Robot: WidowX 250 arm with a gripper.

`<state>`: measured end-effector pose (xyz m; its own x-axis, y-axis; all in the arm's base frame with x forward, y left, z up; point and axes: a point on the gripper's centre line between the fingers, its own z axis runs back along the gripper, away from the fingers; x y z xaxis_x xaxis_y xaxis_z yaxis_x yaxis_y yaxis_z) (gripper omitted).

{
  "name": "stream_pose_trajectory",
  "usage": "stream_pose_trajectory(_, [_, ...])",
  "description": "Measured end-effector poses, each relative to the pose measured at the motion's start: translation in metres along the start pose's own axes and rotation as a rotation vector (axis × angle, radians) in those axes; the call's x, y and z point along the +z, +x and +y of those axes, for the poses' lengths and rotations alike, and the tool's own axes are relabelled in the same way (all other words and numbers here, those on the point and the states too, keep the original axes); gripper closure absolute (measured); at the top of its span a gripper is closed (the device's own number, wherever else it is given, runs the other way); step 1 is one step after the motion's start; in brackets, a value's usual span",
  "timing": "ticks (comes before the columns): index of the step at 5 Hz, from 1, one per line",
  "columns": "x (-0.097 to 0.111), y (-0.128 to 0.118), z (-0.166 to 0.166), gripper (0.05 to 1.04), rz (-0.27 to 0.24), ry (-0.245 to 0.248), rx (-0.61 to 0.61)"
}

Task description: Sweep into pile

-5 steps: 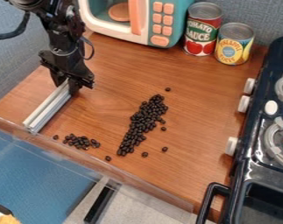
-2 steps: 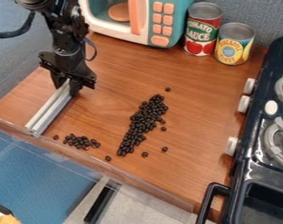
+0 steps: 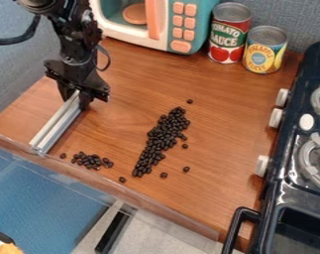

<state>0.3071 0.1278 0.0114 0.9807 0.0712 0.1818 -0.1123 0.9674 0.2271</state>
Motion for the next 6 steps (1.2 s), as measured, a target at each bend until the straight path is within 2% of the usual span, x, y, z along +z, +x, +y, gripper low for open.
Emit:
stream_pose_trajectory(3, [0.002, 0.002, -0.011, 0.704, -0.011, 0.006, 0.037])
stream_pose_trajectory(6, [0.007, 0.003, -0.039, 0.704, -0.014, 0.015, 0.079])
